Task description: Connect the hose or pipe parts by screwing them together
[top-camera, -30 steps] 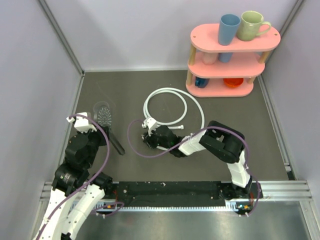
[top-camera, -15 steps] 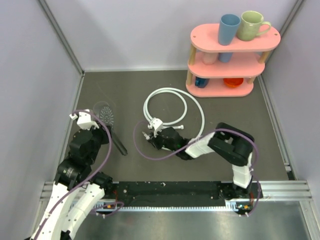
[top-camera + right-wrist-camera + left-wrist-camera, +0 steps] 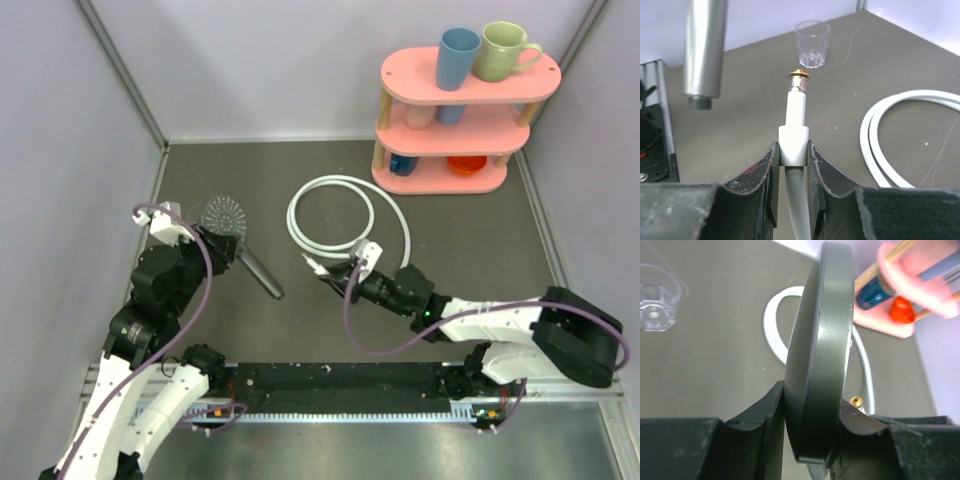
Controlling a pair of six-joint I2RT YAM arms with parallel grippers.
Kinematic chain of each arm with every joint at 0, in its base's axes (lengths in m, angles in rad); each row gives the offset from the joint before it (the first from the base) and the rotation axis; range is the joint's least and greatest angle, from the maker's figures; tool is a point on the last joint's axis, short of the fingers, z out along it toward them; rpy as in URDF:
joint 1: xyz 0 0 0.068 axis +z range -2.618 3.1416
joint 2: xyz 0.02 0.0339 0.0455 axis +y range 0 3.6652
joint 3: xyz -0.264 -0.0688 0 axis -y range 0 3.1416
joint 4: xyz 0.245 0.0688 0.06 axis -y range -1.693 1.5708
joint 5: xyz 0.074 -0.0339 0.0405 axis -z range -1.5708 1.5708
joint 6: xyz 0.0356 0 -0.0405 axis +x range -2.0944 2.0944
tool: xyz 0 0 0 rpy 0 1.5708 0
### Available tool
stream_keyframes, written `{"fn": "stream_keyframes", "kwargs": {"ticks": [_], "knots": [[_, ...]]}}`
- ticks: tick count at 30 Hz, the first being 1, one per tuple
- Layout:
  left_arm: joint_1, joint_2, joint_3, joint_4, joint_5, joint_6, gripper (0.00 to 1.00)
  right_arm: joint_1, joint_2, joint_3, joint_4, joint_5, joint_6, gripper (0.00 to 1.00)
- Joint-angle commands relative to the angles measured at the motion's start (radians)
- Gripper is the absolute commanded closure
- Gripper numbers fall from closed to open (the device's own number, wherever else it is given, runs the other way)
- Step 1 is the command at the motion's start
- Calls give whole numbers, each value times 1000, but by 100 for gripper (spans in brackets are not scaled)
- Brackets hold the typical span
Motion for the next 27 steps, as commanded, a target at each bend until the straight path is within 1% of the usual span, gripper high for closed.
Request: {"fn": "stream_keyframes", "kwargs": {"ticks": [1, 3, 4, 5, 6, 7, 9, 10, 11, 13, 16, 18, 20, 23, 24, 27], "knots": [[4, -5, 52, 198, 113, -157, 100, 19, -143, -70, 108, -120, -28, 100], [4, -12, 43, 229, 148, -234, 100, 17, -201, -78, 50, -120, -26, 100], [4, -10, 46, 234, 177, -255, 100, 19, -258, -65, -2, -106, -40, 100], [4, -12, 49, 242, 183, -294, 100, 19, -283, -55, -105, -88, -72, 100], [4, -13, 46, 246, 183, -311, 100, 19, -303, -45, -129, -86, -83, 100], [4, -16, 41, 257, 177, -323, 100, 19, -347, -50, -139, -86, -90, 100], [4, -27, 15, 306, 174, -355, 100, 19, -382, -67, -134, -86, -106, 100], [4, -25, 6, 329, 200, -369, 100, 19, -395, -65, -142, -88, -110, 100], [4, -22, -6, 416, 235, -383, 100, 19, -415, -58, -158, -86, -121, 100], [4, -6, -35, 482, 320, -397, 100, 19, -422, -27, -218, -94, -127, 100], [4, 8, -68, 564, 351, -447, 100, 19, -439, -22, -209, -114, -120, 100], [6, 14, -68, 605, 383, -438, 100, 19, -442, -33, -197, -118, -101, 100], [4, 25, -43, 570, 374, -406, 100, 19, -444, -36, -209, -100, -101, 100], [4, 21, -14, 490, 299, -359, 100, 19, -470, -58, -189, -98, -86, 100], [4, 18, -15, 487, 253, -349, 100, 19, -476, -67, -189, -98, -83, 100], [4, 25, -19, 484, 213, -320, 100, 19, -465, -61, -209, -89, -86, 100]]}}
